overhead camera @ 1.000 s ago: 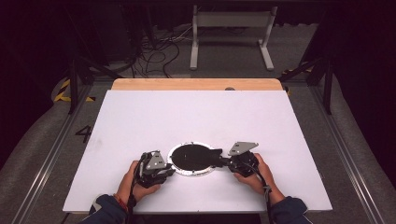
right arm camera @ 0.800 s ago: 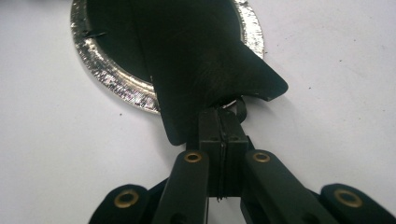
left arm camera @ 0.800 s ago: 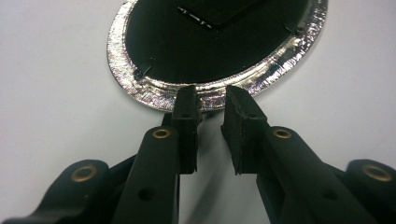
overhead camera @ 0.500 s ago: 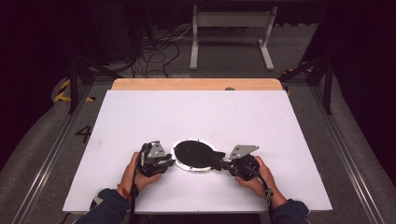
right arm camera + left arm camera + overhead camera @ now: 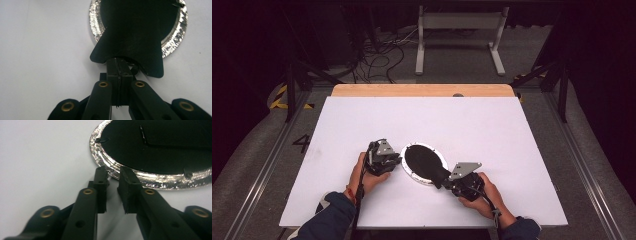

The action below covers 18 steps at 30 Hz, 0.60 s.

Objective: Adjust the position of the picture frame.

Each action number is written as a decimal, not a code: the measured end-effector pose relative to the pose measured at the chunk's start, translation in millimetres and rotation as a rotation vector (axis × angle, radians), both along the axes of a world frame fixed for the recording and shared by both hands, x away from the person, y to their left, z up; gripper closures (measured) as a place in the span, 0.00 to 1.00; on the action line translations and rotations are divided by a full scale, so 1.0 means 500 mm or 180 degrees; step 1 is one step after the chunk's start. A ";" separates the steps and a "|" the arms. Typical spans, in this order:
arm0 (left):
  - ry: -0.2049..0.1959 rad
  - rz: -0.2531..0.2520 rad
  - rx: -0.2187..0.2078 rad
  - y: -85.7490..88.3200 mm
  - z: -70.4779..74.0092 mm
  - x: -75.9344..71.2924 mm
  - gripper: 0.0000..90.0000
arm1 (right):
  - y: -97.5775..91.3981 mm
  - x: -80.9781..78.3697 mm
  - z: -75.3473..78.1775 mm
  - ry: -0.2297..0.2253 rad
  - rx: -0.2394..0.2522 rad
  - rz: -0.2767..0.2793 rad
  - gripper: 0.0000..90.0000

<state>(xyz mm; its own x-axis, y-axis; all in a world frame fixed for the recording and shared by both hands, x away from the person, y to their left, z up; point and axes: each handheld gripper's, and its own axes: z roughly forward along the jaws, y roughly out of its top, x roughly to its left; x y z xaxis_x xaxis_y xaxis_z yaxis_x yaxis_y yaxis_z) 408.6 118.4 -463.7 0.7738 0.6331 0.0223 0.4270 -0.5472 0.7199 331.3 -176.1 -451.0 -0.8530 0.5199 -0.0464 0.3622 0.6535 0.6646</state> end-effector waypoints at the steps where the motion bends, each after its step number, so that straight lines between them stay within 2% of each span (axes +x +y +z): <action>1: -0.0023 0.0010 0.0032 -0.003 0.001 0.004 0.89 | 0.004 -0.003 -0.001 -0.0012 0.0003 0.0005 1.00; 4: -0.0029 0.0043 0.0039 -0.006 0.002 0.011 0.89 | 0.012 -0.008 -0.002 -0.0021 0.0013 0.0006 1.00; 8: 0.0063 0.0023 -0.0052 0.005 0.002 0.010 0.83 | 0.018 -0.014 0.004 -0.0021 0.0006 0.0089 1.00; 9: 0.0040 -0.0012 -0.0039 0.009 0.004 0.008 0.83 | 0.016 -0.014 0.009 -0.0021 0.0056 0.0103 1.00; 10: 0.0063 -0.0025 -0.0091 0.013 0.006 0.005 0.84 | 0.012 -0.014 0.016 -0.0027 0.0140 0.0100 1.00; 11: 0.0087 -0.0037 -0.0153 0.016 0.008 0.002 0.85 | 0.001 -0.012 0.029 -0.0118 0.0221 0.0055 1.00; 12: 0.0103 -0.0121 -0.0164 0.018 0.013 -0.009 0.86 | -0.004 -0.010 0.033 -0.0174 0.0220 0.0006 1.00; 13: 0.0103 -0.0121 -0.0164 0.018 0.013 -0.009 0.87 | -0.004 -0.010 0.033 -0.0174 0.0220 0.0006 1.00; 15: 0.0134 -0.0224 -0.0137 0.014 0.013 -0.025 0.87 | -0.016 -0.004 0.036 -0.0187 0.0303 -0.0065 1.00; 18: 0.0135 -0.0371 -0.0058 0.005 0.016 -0.045 0.88 | -0.028 0.003 0.037 -0.0289 0.0262 -0.0207 1.00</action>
<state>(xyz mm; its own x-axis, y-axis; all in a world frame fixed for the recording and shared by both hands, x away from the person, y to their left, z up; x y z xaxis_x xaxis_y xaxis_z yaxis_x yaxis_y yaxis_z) 386.2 121.1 -455.8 0.8422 0.5387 -0.0226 0.3914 -0.5820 0.7128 332.8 -190.2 -432.8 -0.8115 0.5793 -0.0768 0.3381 0.5725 0.7469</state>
